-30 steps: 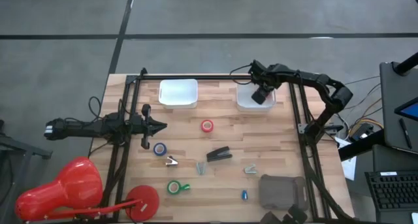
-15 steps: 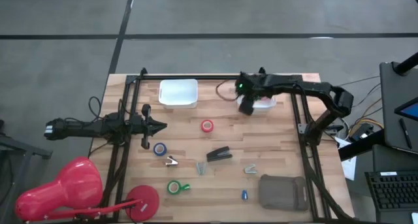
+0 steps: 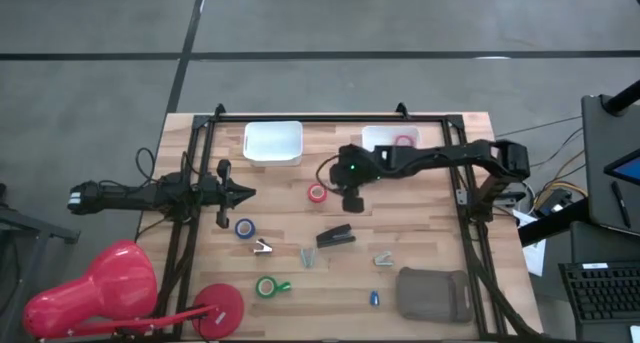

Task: Pick and place Stapler, Stapler remover, tape
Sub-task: Put the red tape into the right white bin

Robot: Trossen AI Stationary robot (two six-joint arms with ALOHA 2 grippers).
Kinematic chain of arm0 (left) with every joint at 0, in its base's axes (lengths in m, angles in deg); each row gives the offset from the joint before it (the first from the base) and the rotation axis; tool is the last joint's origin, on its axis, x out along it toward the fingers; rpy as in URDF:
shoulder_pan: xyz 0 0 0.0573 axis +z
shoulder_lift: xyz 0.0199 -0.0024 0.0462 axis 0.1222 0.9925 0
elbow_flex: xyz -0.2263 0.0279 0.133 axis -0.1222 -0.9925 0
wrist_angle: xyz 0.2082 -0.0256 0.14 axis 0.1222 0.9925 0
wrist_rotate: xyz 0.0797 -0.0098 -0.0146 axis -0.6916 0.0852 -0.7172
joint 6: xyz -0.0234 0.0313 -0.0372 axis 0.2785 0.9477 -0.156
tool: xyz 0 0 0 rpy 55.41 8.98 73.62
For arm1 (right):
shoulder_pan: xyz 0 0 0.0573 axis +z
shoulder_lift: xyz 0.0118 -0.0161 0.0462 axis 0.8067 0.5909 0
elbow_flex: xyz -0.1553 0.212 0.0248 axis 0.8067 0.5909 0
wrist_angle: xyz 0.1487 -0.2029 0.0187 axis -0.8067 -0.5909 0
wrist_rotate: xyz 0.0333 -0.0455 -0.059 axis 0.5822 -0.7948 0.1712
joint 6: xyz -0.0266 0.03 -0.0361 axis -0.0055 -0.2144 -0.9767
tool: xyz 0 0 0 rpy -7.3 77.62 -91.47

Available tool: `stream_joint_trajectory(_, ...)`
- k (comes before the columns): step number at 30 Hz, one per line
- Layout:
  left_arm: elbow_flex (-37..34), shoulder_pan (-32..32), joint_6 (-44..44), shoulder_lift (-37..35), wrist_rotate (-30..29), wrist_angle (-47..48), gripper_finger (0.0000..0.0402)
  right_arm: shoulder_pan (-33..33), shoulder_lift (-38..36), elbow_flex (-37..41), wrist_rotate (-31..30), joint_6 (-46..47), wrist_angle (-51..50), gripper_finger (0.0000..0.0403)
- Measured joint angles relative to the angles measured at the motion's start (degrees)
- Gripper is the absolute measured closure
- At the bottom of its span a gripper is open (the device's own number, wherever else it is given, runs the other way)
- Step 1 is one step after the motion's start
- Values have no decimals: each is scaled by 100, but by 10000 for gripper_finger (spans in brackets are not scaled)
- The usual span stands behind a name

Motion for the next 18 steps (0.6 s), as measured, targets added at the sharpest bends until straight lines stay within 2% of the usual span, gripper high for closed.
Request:
stream_joint_trajectory(9,1,0,1,32,-2,29,374,51,972,-401,-4,-55,247,268)
stream_joint_trajectory(18,1,0,2,48,-2,67,374,62,1928,-1131,22,-297,-169,252)
